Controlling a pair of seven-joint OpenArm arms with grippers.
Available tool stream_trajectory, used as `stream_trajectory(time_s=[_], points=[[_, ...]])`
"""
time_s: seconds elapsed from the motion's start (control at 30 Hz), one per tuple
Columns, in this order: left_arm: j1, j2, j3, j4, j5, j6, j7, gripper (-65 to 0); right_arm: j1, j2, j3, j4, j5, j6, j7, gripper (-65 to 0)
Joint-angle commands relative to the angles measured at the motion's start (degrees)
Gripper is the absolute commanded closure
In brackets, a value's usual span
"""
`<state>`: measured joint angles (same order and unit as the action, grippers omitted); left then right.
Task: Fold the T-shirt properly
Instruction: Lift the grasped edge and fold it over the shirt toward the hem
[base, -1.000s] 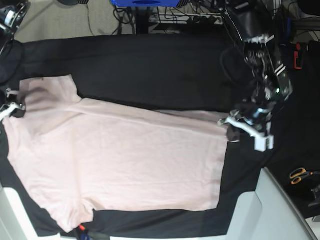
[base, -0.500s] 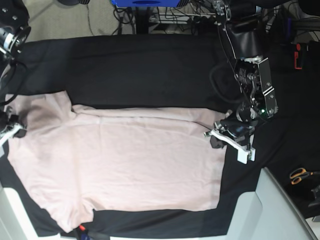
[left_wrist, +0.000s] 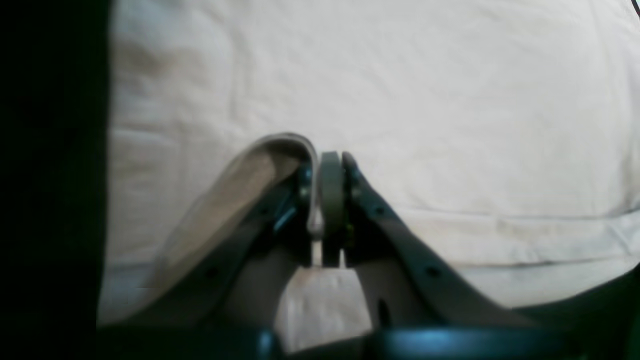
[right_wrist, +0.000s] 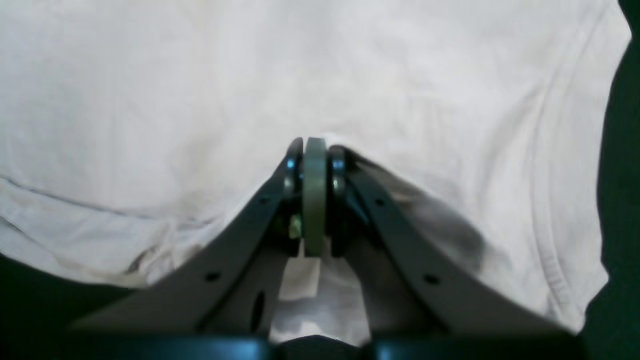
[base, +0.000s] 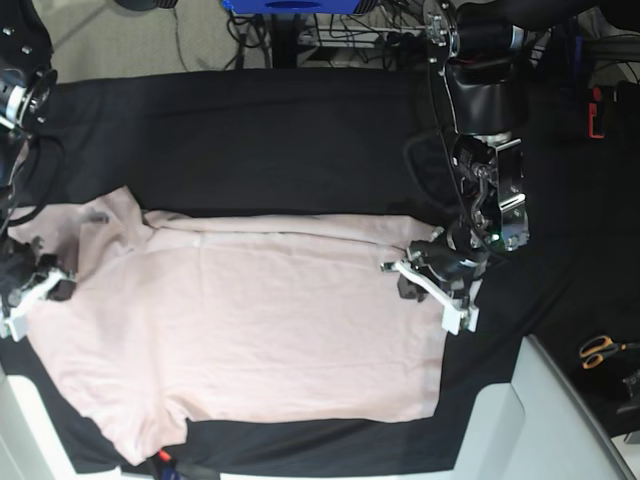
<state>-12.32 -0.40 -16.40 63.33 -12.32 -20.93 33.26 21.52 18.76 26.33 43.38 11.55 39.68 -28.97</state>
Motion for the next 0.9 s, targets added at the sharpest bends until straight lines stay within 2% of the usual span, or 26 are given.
stream_trajectory(time_s=[0.0,0.1,0.17,0.4,0.57,0.7,0.77,0.83,0.87], points=[[-1.88,-0.43,-0.08,0.54,-0.65,-0.30,-1.39,0.0,1.38,1.15,0.18,0.80,0.71,0.32,1.76,-0.2],[-2.23,-0.52,-1.13,0.10,-0.65,-0.30,-1.83,0.0,1.38,1.06,0.18,0.80,0.71,0.32,4.22,-0.2],[-2.32,-0.61,-1.13,0.10,-0.65,-0.30,-4.20,0.0,1.38,1.06,0.18,0.71,0.71,0.32,6.07,-0.2],[-2.67,-2.01,-1.13,-0.96,-0.65,-0.30,-6.93,0.0,1.38,1.32,0.27,0.71,0.71,0.32,6.95,0.0],[-3.02,-2.01,-0.87,-2.54,-0.65,-0.30,-8.33,0.0,1.47,1.15,0.27,-1.05,0.71,0.32,9.94,0.0],[-3.02,-2.01,-1.05,-3.33,-0.74,-0.13,-11.76,0.0,2.44,1.15,0.62,-2.45,0.80,0.32,10.03,0.0],[-3.02,-2.01,-0.96,-4.47,-1.00,1.54,-12.29,0.0,2.53,1.06,0.62,-2.45,0.80,0.32,10.11,0.0],[-3.11,-2.01,-1.05,-5.00,-1.09,2.60,-12.38,0.0,2.53,1.06,0.62,-2.45,0.80,0.19,12.49,0.0],[-3.11,-2.01,-1.13,-5.00,-1.09,2.77,-12.38,0.0,2.35,0.97,0.44,-2.45,0.80,-0.96,13.81,0.0]])
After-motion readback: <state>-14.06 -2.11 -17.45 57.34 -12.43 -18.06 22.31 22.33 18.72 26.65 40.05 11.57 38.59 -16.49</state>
